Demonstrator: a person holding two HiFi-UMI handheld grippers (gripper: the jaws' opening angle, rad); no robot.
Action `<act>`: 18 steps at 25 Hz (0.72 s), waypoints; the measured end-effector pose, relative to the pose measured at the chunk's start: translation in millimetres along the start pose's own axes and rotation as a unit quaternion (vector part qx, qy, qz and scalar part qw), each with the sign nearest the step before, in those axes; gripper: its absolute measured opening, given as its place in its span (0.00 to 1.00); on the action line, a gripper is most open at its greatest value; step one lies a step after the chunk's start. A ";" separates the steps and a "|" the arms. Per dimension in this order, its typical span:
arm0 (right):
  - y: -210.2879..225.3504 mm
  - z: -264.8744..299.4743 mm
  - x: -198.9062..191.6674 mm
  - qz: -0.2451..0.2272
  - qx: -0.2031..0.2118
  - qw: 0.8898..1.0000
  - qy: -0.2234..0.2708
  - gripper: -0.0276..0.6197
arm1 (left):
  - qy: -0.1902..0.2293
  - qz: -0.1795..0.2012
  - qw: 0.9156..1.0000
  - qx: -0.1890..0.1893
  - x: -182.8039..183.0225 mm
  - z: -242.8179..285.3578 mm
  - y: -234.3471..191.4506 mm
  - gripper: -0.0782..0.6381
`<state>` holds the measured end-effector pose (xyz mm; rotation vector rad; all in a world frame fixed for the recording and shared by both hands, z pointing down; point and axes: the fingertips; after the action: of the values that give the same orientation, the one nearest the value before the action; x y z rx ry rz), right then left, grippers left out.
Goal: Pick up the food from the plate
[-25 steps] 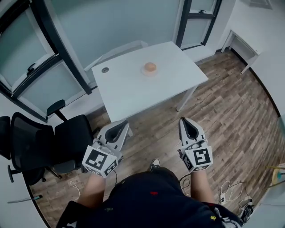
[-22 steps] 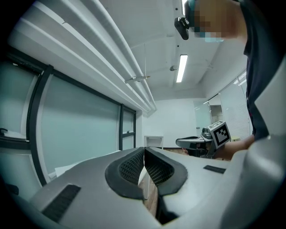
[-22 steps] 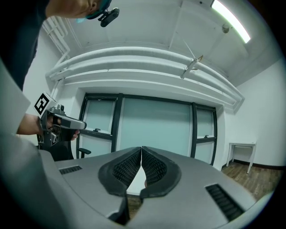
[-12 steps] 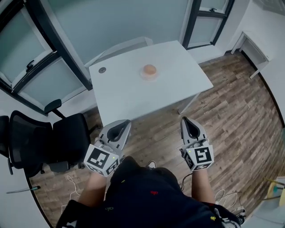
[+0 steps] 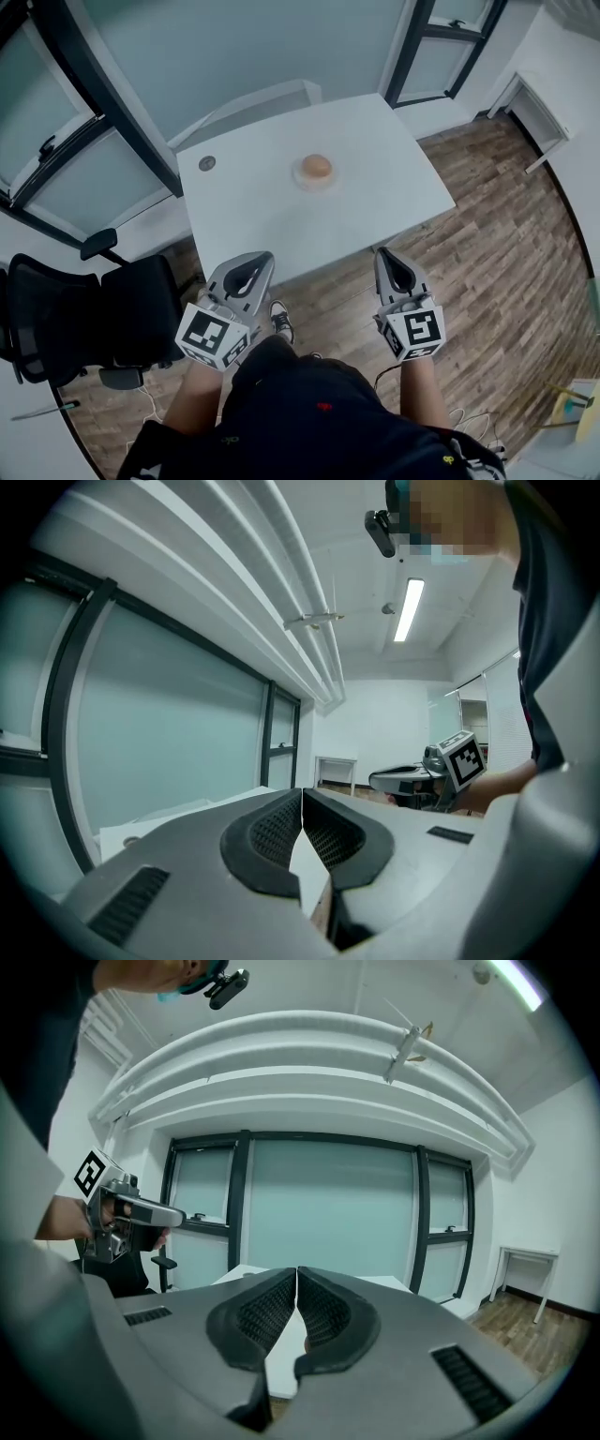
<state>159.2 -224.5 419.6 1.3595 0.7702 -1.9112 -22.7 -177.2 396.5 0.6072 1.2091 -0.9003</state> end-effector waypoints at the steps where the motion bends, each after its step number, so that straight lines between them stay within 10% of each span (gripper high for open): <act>1: 3.4 14.9 4.3 -0.003 -0.002 1.000 -0.002 0.08 | 0.004 0.001 1.000 -0.003 3.8 9.6 -13.9 0.14; 18: 30.6 223.6 -0.8 -0.014 0.027 0.995 -0.091 0.08 | -0.031 -0.028 0.999 -0.016 -5.7 103.3 -170.1 0.14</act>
<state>57.1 -416.0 481.6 1.1898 0.6558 -2.0586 -113.0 -349.1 440.3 0.5179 1.1875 -0.9392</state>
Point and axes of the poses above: the fingertips, and each gripper's own axes: z forward along the fingers, y to its right, x out of its top, and after that the axes turned 7 degrees about -y, right-handed
